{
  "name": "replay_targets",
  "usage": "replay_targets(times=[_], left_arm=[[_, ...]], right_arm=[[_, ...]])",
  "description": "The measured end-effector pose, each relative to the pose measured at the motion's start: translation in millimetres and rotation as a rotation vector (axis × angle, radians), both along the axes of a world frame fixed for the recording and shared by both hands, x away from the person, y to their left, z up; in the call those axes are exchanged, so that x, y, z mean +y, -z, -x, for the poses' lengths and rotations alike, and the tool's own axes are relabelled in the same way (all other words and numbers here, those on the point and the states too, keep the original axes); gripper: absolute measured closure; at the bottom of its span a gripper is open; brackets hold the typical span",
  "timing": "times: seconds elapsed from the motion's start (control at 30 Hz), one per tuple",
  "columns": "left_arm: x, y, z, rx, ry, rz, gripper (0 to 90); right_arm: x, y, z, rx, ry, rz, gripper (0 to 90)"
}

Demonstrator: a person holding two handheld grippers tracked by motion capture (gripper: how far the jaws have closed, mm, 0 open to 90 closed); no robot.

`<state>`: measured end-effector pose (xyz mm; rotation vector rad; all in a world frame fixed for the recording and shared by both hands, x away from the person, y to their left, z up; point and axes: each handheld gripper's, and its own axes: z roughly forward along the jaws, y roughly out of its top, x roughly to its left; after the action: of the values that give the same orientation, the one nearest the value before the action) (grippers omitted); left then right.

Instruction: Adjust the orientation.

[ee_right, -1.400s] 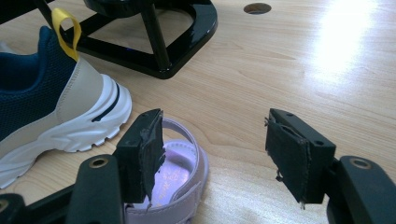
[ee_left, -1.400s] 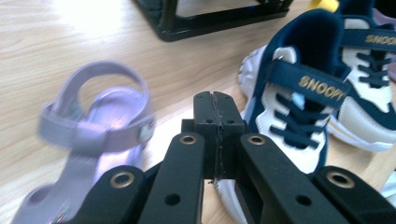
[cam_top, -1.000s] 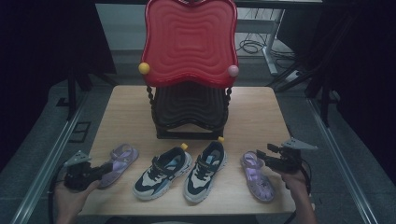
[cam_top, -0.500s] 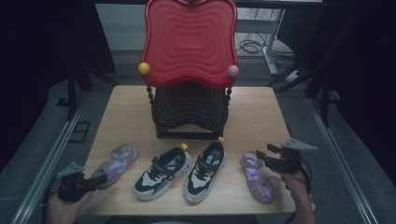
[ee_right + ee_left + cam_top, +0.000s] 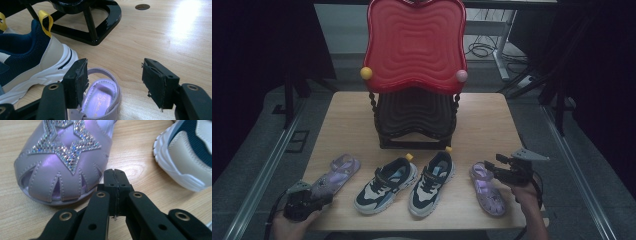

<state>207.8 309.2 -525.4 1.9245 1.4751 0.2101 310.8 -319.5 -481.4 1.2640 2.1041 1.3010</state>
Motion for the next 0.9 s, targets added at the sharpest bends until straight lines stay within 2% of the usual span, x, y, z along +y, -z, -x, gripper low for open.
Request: replay_targets(times=[0.3, 0.43, 0.6, 0.9], left_arm=[[1.3, -1.0, -0.2, 0.003, -0.003, -0.008, 89.3], [-0.5, 3.2, 0.3, 0.024, 0.004, -0.008, 89.3], [3.0, 4.9, -1.2, 0.024, -0.007, 0.004, 89.3], [9.7, 2.0, -7.6, 0.058, 0.031, -0.021, 89.5]], right_arm=[[0.6, -0.4, 0.4, -0.002, -0.004, -0.004, 37.4], [0.3, -1.9, 2.0, -0.022, -0.013, -0.014, 37.4], [0.1, -1.8, 2.7, -0.033, -0.001, -0.009, 37.3], [0.7, -0.7, 3.0, -0.037, 0.007, 0.001, 37.0]])
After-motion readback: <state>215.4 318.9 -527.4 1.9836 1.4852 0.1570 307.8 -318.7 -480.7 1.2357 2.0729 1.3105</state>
